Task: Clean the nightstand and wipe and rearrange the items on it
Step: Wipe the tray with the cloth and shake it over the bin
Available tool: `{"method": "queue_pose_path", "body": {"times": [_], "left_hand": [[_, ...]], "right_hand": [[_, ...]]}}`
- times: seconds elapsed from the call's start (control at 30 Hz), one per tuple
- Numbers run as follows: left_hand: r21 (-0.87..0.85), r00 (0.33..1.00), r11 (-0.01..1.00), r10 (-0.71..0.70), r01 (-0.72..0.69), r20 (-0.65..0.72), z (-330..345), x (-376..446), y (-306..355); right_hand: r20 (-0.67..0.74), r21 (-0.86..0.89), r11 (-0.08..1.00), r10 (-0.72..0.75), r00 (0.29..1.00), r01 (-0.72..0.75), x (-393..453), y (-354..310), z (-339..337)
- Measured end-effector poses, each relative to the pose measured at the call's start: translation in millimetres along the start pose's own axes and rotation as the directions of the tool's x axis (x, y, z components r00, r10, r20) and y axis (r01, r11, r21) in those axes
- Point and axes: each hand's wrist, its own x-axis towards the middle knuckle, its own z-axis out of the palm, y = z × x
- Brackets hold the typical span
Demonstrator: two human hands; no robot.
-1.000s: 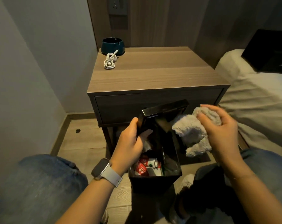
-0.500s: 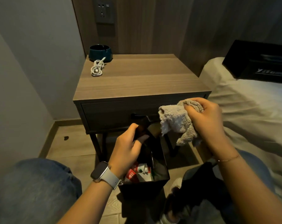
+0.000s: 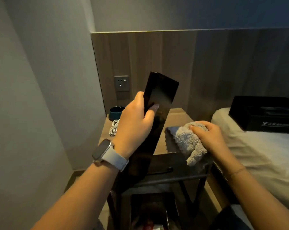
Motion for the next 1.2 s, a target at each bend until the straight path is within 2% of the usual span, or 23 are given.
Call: {"method": "queue_pose_path", "body": {"times": [0.1,0.13,0.2,0.23,0.3,0.4,0.5,0.57,0.6,0.73,0.93,1.0,1.1,1.2], "left_hand": [[0.131,0.998,0.991,0.023,-0.031,0.065,9.5,47.8,-4.9],[0.175,0.995,0.983,0.031,-0.047,0.091,16.6,58.1,-9.6],[0.268,0.986,0.958,0.066,-0.106,0.153,37.9,73.1,-23.4],[0.32,0.978,0.936,0.084,-0.143,0.191,51.7,77.6,-33.1],[0.413,0.96,0.888,0.099,-0.205,0.263,80.2,81.7,-53.9],[0.491,0.946,0.841,0.072,-0.228,0.315,120.0,81.3,-82.8],[0.541,0.929,0.809,0.016,-0.229,0.37,158.0,81.0,-105.1],[0.557,0.898,0.796,-0.037,-0.239,0.438,181.7,82.2,-114.3],[0.561,0.88,0.791,-0.061,-0.244,0.47,192.4,82.8,-117.7],[0.562,0.834,0.787,-0.115,-0.255,0.539,225.8,83.0,-132.7],[0.415,0.73,0.891,-0.158,-0.185,0.664,220.9,76.1,-155.5],[0.421,0.761,0.891,-0.151,-0.172,0.631,203.0,59.4,-160.9],[0.451,0.875,0.885,-0.125,-0.115,0.468,160.5,29.8,-172.8],[0.45,0.897,0.892,-0.177,-0.028,0.405,130.8,18.7,-191.2]], "right_hand": [[0.044,-0.199,0.976,-0.082,0.996,0.09,28.0,2.1,7.0],[0.054,-0.334,0.93,-0.142,0.988,0.152,36.5,5.6,8.3],[0.13,-0.612,0.748,-0.225,0.966,0.256,54.0,14.3,11.1],[0.177,-0.681,0.674,-0.227,0.958,0.286,62.5,20.0,12.8],[0.266,-0.726,0.608,-0.182,0.947,0.321,79.4,38.2,17.8],[0.29,-0.765,0.577,-0.089,0.953,0.287,97.2,69.2,24.1],[0.109,-0.898,0.431,0.031,0.994,0.085,99.6,89.7,20.8],[0.087,-0.878,0.478,0.138,0.987,0.011,91.9,100.0,16.9],[0.117,-0.87,0.493,0.155,0.981,0.026,85.9,104.5,15.6],[0.19,-0.856,0.504,0.097,0.977,0.116,73.1,111.6,11.8],[0.193,-0.815,0.566,0.059,0.979,0.126,75.0,116.9,15.3],[0.212,-0.758,0.634,0.017,0.977,0.153,74.0,120.3,15.8],[0.251,-0.662,0.72,-0.046,0.967,0.206,73.6,123.3,15.3],[0.284,-0.56,0.791,-0.094,0.954,0.245,74.3,126.9,16.4]]}}
